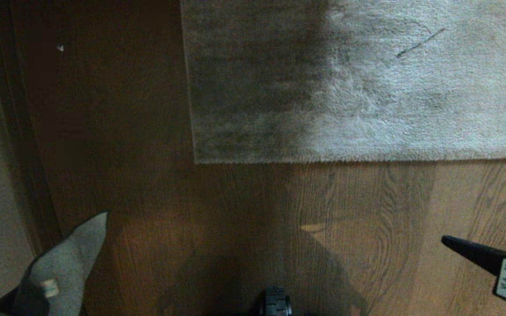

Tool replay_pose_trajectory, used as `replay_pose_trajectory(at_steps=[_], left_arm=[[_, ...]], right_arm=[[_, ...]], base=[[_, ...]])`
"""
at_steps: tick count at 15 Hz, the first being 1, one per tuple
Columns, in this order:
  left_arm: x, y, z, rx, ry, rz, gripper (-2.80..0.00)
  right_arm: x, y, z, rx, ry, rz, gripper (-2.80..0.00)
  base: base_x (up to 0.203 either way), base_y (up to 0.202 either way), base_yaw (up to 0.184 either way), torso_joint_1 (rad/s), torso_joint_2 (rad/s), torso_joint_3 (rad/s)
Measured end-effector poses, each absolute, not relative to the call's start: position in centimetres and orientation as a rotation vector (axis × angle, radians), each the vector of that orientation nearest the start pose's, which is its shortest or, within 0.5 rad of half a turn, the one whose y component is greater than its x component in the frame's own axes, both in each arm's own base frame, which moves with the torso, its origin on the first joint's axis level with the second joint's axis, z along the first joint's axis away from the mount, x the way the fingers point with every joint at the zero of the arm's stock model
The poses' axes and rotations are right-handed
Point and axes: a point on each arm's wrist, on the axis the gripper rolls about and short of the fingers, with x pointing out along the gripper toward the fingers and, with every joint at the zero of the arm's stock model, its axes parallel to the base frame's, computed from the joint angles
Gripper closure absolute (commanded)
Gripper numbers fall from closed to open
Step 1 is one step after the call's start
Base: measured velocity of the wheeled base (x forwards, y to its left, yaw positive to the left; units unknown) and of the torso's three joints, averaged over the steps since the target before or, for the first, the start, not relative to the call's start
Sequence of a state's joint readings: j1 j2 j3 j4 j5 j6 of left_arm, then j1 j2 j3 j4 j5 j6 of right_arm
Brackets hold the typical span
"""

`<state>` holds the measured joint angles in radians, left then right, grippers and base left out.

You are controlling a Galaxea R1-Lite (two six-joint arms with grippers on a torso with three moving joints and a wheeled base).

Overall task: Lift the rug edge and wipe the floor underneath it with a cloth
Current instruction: Lift up the carpet

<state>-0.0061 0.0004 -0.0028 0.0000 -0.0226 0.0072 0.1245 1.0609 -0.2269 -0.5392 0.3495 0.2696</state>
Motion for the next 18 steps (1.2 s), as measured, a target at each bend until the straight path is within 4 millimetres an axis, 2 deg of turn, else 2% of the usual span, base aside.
replay_pose_trajectory(at_steps=[2, 7, 10, 13, 18], left_arm=[[-2.3, 0.0, 7.6, 0.008, -0.002, -0.029, 0.0], [-2.3, 0.0, 7.6, 0.008, -0.002, -0.029, 0.0], [-2.3, 0.0, 7.6, 0.007, -0.002, -0.03, 0.0], [-2.3, 0.0, 7.6, 0.008, -0.002, -0.029, 0.0], [-2.3, 0.0, 7.6, 0.008, -0.002, -0.029, 0.0]], right_arm=[[13.5, 3.0, 15.6, 0.37, 0.358, 0.458, 0.0], [16.7, 4.3, 15.3, 0.385, 0.337, 0.493, 0.0], [18.5, 6.3, 15.0, 0.432, 0.295, 0.5, 0.0], [20.0, 8.4, 14.8, 0.474, 0.248, 0.455, 0.0], [21.8, 10.3, 15.0, 0.533, 0.164, 0.336, 0.0]], base=[[0.0, 0.0, 0.0, 0.0, 0.0, 0.0], [0.0, 0.0, 0.0, 0.0, 0.0, 0.0], [0.0, 0.0, 0.0, 0.0, 0.0, 0.0], [0.0, 0.0, 0.0, 0.0, 0.0, 0.0], [0.0, 0.0, 0.0, 0.0, 0.0, 0.0]])
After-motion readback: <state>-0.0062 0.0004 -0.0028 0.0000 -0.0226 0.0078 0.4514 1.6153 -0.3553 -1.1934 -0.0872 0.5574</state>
